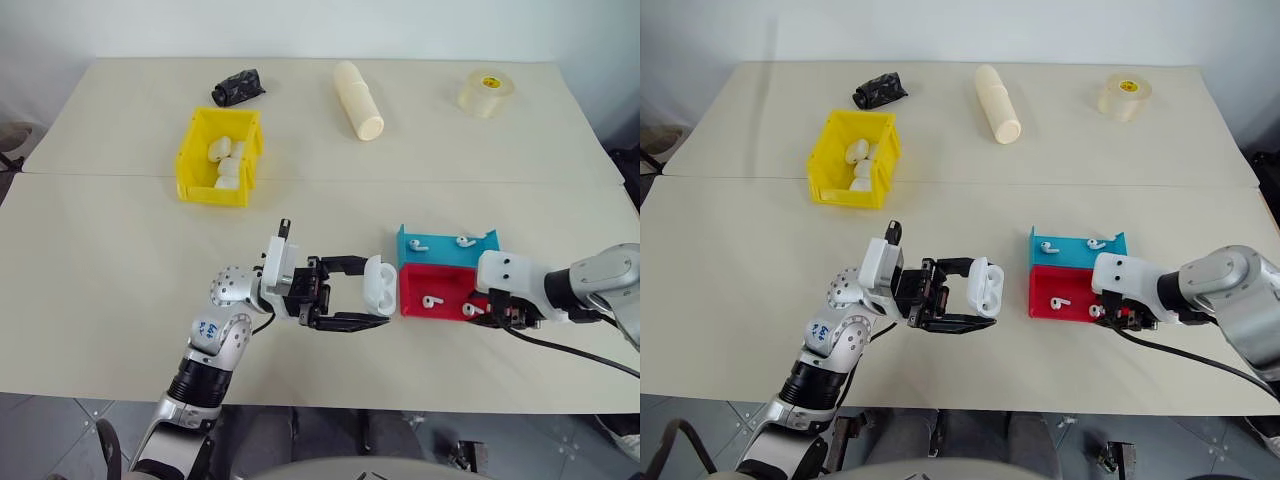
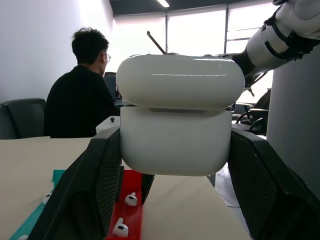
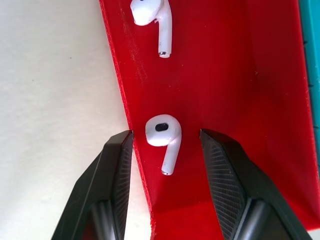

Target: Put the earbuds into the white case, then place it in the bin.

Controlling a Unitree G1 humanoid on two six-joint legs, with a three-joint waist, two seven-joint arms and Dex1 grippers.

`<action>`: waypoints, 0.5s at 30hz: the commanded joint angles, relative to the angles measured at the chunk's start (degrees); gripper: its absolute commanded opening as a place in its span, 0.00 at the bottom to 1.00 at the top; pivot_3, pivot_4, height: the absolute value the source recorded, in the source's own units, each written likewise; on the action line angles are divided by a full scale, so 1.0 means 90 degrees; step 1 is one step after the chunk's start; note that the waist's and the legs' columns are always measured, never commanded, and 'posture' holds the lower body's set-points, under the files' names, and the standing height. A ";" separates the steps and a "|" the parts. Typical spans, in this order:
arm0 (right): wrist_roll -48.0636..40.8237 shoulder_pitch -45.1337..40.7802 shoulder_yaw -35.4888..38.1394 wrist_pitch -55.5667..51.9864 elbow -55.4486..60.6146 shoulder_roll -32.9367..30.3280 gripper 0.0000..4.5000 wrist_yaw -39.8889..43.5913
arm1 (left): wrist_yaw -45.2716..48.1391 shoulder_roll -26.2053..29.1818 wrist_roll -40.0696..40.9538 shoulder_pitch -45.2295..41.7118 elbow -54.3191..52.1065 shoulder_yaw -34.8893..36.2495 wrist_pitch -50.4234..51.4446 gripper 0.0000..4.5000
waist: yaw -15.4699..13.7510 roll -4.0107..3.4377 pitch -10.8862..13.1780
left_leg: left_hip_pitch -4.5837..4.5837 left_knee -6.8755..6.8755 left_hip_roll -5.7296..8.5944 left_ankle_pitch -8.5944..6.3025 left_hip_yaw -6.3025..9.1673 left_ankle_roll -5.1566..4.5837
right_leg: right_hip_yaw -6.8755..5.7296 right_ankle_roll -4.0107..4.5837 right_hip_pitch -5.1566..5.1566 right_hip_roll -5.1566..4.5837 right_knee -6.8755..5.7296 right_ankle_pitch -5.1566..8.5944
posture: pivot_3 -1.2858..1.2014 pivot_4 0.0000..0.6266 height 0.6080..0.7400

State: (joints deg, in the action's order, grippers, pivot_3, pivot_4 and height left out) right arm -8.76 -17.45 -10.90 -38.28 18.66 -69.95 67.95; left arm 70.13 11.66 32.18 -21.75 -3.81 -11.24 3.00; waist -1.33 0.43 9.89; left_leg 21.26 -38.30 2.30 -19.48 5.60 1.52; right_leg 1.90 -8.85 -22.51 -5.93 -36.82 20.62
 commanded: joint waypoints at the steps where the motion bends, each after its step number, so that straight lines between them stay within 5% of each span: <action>1: 0.0139 -0.0118 -0.0084 -0.0185 0.0239 -0.0018 0.48 0.0013 | 0.0000 -0.0027 -0.0016 0.0021 -0.0143 -0.0012 -0.0116 0.62 | -0.0004 0.0000 0.0000 | 0.0000 0.0000 0.0000 0.0000 0.0000 0.0000 | 0.0000 0.0000 -0.0001 0.0000 0.0000 0.0000 | 0.52 0.24 1.00; 15: 0.0268 -0.0180 -0.0311 -0.0633 0.0631 0.0073 0.48 -0.0109 | -0.0036 -0.0053 -0.0052 0.0008 -0.0100 0.0017 -0.0150 0.62 | -0.0002 0.0000 0.0000 | 0.0000 0.0000 0.0000 0.0000 0.0000 0.0000 | 0.0000 0.0000 -0.0001 -0.0001 0.0000 0.0000 | 0.52 0.24 1.00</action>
State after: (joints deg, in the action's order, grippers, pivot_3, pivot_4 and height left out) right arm -6.74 -19.04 -13.01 -43.66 22.81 -69.64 67.15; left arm 70.07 11.55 31.62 -21.75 -3.79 -11.23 2.60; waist -1.34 0.43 9.89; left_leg 21.26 -38.29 2.30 -19.48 5.61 1.52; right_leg 1.90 -8.85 -22.51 -5.93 -36.82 20.62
